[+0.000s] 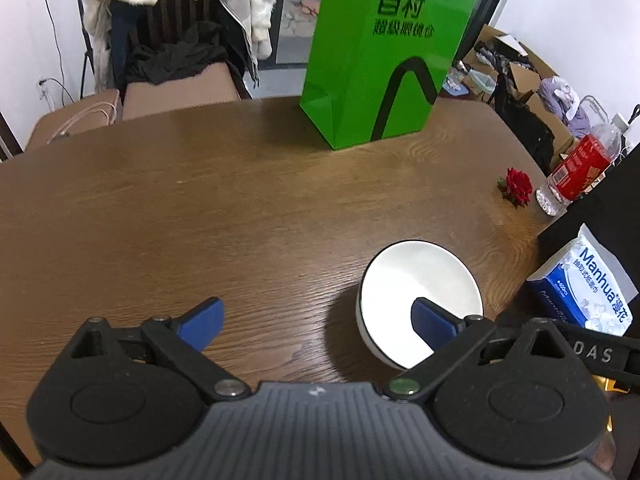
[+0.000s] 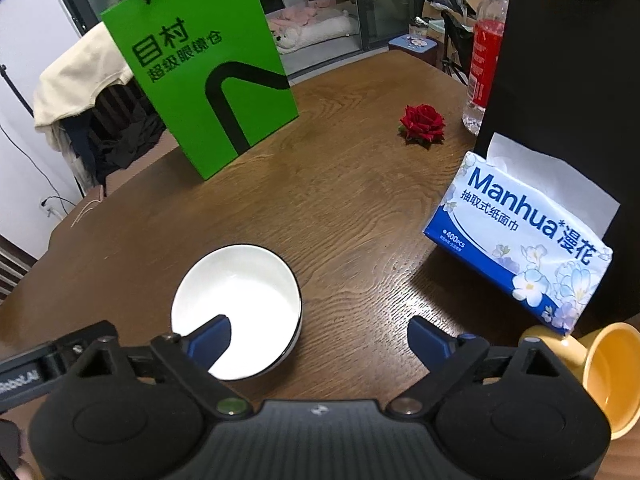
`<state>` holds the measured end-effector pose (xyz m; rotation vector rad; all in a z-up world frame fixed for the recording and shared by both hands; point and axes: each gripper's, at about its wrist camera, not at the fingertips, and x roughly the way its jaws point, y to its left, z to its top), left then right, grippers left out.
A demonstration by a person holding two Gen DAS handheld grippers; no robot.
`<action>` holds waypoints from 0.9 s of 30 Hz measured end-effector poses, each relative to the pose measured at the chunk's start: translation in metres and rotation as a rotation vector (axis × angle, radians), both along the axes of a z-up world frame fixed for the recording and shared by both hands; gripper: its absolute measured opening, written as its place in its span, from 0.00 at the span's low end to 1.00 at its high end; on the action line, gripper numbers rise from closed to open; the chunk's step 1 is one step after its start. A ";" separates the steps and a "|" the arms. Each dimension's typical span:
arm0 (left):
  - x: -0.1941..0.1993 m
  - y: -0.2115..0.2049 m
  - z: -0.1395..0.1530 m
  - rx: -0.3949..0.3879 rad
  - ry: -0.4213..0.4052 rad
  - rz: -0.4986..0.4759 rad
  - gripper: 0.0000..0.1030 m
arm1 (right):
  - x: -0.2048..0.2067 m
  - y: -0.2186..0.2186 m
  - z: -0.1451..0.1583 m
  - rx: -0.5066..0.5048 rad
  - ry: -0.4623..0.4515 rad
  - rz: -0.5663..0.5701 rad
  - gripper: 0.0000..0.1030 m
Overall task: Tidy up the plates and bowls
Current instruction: 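Lower both grippers onto the white bowl rim and close them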
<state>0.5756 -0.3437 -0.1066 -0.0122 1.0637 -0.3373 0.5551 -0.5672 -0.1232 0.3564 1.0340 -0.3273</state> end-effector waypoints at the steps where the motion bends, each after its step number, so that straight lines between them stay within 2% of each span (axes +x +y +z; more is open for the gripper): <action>1: 0.002 -0.003 -0.003 0.001 0.004 -0.001 0.98 | 0.002 -0.001 -0.003 0.003 0.006 0.000 0.83; 4: 0.008 -0.011 -0.012 0.011 0.024 -0.003 0.96 | 0.011 0.000 -0.011 0.006 0.024 0.001 0.75; 11: 0.019 -0.023 -0.031 0.033 0.064 -0.004 0.73 | 0.028 0.001 -0.028 0.008 0.056 0.007 0.54; 15: 0.024 -0.027 -0.039 0.028 0.080 -0.006 0.65 | 0.034 0.001 -0.034 0.012 0.067 0.011 0.45; 20: 0.027 -0.032 -0.046 0.029 0.102 -0.016 0.44 | 0.039 0.003 -0.042 0.019 0.088 0.010 0.33; 22: 0.028 -0.034 -0.047 0.028 0.108 -0.023 0.35 | 0.040 0.002 -0.045 0.022 0.094 0.007 0.25; 24: 0.030 -0.036 -0.048 0.020 0.124 -0.039 0.33 | 0.040 0.001 -0.046 0.035 0.090 0.006 0.23; 27: 0.031 -0.039 -0.050 0.008 0.142 -0.054 0.15 | 0.040 0.001 -0.047 0.055 0.079 0.004 0.16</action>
